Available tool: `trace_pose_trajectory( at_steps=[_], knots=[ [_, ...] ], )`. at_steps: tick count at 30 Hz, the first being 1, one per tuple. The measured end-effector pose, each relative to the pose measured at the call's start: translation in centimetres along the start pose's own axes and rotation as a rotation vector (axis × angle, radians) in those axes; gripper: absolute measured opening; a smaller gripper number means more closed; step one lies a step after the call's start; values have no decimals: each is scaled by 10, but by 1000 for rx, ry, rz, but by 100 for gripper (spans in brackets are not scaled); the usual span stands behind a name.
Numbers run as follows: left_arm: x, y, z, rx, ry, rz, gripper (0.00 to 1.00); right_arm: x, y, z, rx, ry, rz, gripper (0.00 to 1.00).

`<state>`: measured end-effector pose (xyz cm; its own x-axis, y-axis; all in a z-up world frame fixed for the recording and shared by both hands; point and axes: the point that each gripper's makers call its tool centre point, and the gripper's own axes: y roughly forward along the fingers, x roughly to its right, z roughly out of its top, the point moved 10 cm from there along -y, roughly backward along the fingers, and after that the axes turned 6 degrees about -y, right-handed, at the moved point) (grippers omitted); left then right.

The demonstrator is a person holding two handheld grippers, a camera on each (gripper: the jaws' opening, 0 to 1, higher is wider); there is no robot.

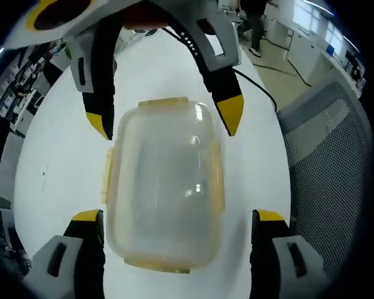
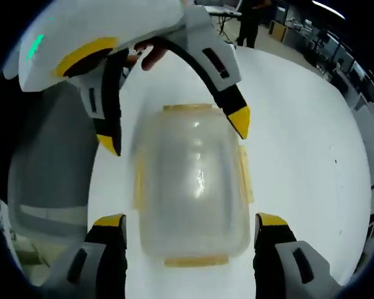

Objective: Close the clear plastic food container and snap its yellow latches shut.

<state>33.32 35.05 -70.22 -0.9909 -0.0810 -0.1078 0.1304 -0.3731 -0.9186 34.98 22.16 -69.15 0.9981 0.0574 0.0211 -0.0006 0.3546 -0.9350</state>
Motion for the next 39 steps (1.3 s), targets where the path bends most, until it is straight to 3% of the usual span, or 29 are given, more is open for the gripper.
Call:
trace_pose_trajectory(
  at_steps=[18, 26, 31, 32, 33, 35, 39],
  knots=[
    [-12, 18, -3, -54, 22, -24, 98, 4, 9, -3, -43, -18, -22, 79],
    [-14, 25, -2, -75, 41, -27, 97, 1, 11, -4, -27, 8, -45, 80],
    [-16, 23, -1, -77, 12, -38, 93, 0, 12, -3, -24, 15, -48, 79],
    [-20, 15, -5, -166, 14, 5, 93, 0, 11, -4, -28, 15, -47, 79],
    [-14, 22, 0, -89, 17, -27, 93, 0, 12, -4, -23, 19, -49, 79],
    [-10, 22, 1, -124, 24, -25, 93, -2, 13, -4, -22, 24, -52, 79],
    [-9, 22, 2, -130, 29, -27, 92, -3, 12, -3, -14, 29, -55, 79]
  ],
)
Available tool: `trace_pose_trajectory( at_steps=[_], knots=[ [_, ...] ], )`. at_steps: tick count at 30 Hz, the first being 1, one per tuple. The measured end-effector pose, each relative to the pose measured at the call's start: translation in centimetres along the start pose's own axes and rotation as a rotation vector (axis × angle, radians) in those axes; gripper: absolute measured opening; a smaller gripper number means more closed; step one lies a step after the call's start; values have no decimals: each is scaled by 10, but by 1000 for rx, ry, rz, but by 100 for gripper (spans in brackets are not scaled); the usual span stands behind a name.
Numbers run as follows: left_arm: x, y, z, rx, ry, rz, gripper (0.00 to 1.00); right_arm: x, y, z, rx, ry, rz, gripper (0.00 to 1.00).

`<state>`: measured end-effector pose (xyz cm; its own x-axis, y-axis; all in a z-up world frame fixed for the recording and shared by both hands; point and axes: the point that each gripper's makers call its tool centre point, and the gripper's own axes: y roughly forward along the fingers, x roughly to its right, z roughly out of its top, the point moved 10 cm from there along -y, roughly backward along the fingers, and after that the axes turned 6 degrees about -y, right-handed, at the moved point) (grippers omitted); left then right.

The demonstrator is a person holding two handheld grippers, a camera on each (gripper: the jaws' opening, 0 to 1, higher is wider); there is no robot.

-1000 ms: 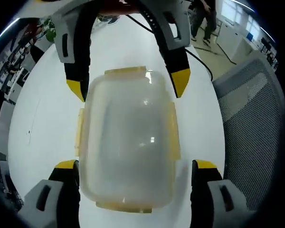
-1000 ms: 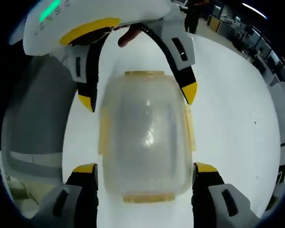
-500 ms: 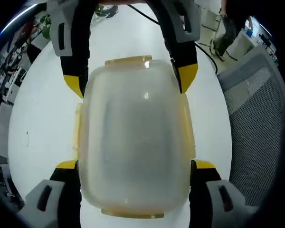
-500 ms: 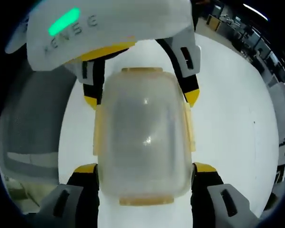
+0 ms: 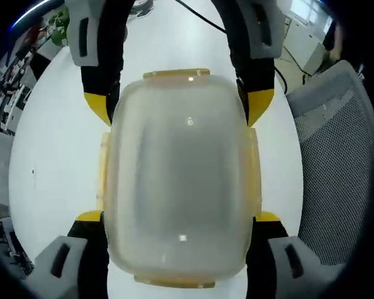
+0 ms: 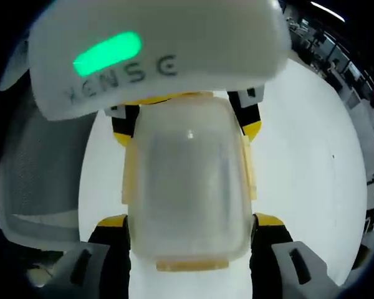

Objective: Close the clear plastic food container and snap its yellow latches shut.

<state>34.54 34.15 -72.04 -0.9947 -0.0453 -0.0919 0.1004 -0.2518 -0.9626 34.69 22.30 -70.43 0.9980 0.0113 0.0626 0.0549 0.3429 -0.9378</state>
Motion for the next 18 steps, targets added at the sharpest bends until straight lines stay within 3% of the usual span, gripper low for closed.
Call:
trace_pose_trajectory(
  at_steps=[6, 18],
  knots=[
    [3, 0, -2, -17, 5, 0, 92, -3, 2, 5, -3, 0, 3, 80],
    [2, -5, -22, -3, 14, -11, 93, -10, 9, 23, 4, 13, -7, 81]
  ],
)
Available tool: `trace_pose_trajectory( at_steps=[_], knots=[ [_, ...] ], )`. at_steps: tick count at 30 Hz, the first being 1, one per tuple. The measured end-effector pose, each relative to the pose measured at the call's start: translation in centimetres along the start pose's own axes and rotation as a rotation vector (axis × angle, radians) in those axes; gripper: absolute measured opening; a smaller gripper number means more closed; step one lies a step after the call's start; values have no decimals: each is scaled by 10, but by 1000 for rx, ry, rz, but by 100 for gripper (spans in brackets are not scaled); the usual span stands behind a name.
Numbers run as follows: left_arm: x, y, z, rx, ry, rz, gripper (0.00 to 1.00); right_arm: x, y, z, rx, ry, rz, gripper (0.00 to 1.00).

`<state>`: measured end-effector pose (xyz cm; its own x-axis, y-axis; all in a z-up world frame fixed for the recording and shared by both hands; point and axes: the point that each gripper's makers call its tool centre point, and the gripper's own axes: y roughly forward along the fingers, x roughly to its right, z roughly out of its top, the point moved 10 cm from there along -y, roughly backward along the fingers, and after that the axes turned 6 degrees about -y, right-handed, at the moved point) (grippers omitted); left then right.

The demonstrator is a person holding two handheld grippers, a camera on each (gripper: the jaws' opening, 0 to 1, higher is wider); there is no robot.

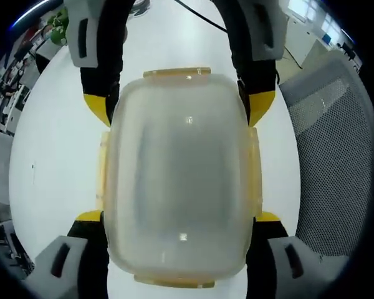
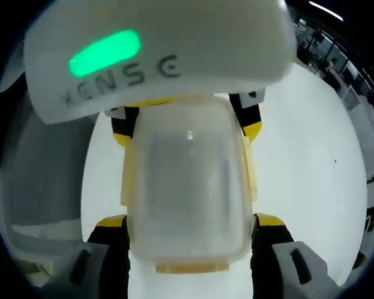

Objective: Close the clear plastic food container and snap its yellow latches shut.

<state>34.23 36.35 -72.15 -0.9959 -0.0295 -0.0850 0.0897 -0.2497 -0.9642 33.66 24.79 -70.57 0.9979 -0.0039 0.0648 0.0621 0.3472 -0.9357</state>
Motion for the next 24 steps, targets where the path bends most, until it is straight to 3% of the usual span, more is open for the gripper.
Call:
trace_pose_trajectory(
  at_steps=[24],
  knots=[
    [-3, -13, -52, 16, -2, -1, 93, 0, 20, 50, -11, -1, 12, 81]
  ],
)
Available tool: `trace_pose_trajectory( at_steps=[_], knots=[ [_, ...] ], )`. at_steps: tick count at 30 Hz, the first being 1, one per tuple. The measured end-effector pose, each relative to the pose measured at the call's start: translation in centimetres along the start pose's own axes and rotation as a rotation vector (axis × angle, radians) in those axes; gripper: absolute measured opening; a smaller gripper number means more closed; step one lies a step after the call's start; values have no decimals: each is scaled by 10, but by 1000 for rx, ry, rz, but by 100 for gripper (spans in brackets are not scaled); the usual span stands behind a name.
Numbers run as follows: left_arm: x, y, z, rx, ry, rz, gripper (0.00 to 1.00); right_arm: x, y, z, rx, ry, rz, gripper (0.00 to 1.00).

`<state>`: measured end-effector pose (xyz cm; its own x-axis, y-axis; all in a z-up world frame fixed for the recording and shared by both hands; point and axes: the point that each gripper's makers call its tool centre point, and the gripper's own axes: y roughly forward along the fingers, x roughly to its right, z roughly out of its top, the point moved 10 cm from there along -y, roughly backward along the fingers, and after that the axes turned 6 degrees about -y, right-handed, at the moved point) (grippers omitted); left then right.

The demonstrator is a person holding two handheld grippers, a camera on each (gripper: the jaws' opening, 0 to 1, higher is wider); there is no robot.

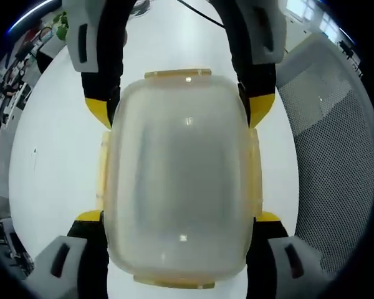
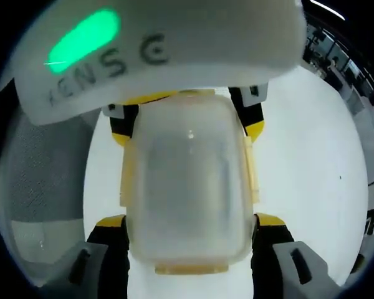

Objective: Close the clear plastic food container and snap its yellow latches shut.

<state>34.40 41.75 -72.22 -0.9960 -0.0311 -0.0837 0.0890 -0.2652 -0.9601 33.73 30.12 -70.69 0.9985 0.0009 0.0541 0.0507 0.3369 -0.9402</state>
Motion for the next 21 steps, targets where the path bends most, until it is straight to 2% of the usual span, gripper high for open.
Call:
trace_pose_trajectory(
  at_steps=[8, 18, 21],
  knots=[
    [-1, -7, -25, 2, 0, 0, 93, 1, 9, 24, -10, 2, 0, 81],
    [1, -11, -41, 7, 1, 1, 93, -1, 14, 38, 15, 6, -12, 81],
    [3, -12, -44, 34, 5, -5, 93, -6, 15, 40, 10, 11, -15, 82]
  ],
)
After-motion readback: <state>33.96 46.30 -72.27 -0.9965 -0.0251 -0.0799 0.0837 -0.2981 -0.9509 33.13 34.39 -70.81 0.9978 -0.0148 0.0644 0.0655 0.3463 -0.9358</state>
